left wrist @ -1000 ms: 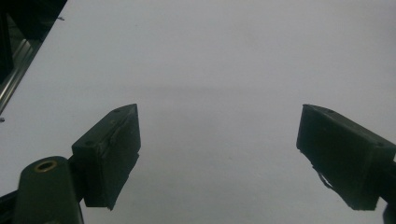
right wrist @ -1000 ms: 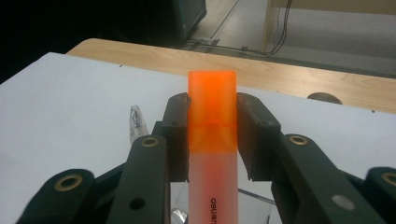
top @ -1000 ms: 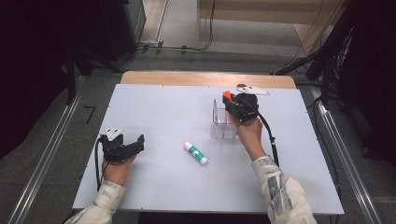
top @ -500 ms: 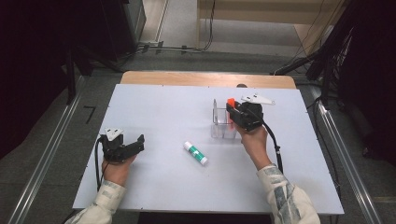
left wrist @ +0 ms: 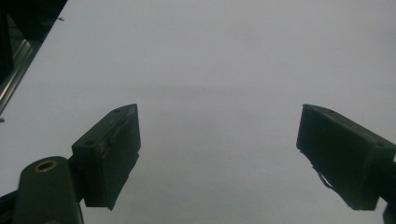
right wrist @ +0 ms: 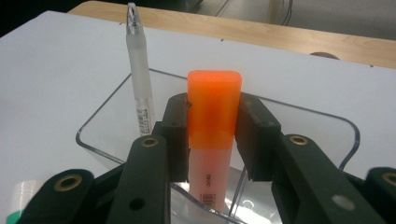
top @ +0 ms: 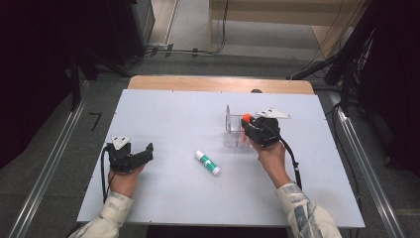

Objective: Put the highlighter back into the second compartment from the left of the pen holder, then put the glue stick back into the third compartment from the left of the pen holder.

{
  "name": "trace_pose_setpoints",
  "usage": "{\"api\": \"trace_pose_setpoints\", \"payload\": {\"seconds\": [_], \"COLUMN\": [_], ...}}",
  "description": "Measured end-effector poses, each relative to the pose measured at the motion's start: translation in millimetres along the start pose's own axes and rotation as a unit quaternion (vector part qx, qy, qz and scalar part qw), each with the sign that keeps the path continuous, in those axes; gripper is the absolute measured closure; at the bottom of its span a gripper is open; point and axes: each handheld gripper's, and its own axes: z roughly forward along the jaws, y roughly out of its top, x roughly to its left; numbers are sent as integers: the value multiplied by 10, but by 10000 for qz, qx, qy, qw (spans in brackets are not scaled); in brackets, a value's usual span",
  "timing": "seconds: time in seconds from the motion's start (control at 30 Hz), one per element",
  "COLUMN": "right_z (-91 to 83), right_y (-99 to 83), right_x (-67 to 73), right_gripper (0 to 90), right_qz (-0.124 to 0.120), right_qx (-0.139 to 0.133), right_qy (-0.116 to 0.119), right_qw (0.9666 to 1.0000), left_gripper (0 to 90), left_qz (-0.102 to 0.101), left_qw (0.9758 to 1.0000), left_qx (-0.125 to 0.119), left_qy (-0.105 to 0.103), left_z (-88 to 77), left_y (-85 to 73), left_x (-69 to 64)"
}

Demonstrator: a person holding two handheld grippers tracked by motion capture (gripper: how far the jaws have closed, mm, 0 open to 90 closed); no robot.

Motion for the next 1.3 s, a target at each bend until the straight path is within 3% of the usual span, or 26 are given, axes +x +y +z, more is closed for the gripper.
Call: {"api": "trace_pose_setpoints", "payload": {"seconds": [0.3,0.9,1.3], "right_z": [2,-145,-235], "right_y": [-18,-63,-105], "right_x": [-12,-65,-95], "right_gripper": [634,400,368], "right_qz": [22,168,156], "right_qx": [59,-16,-48], "right_qy": [21,157,179], "right_qw": [10000,9997,9997], "left_gripper": [140,140,140], "left_qz": [3,7,23], "left_qw": [10000,10000,10000], "left_qx": [0,0,5], "left_qy": [-5,-3,0], "left_z": [-2,-2,7], "left_y": [0,-1,-3], "left_x": [-1,-5,-15]}}
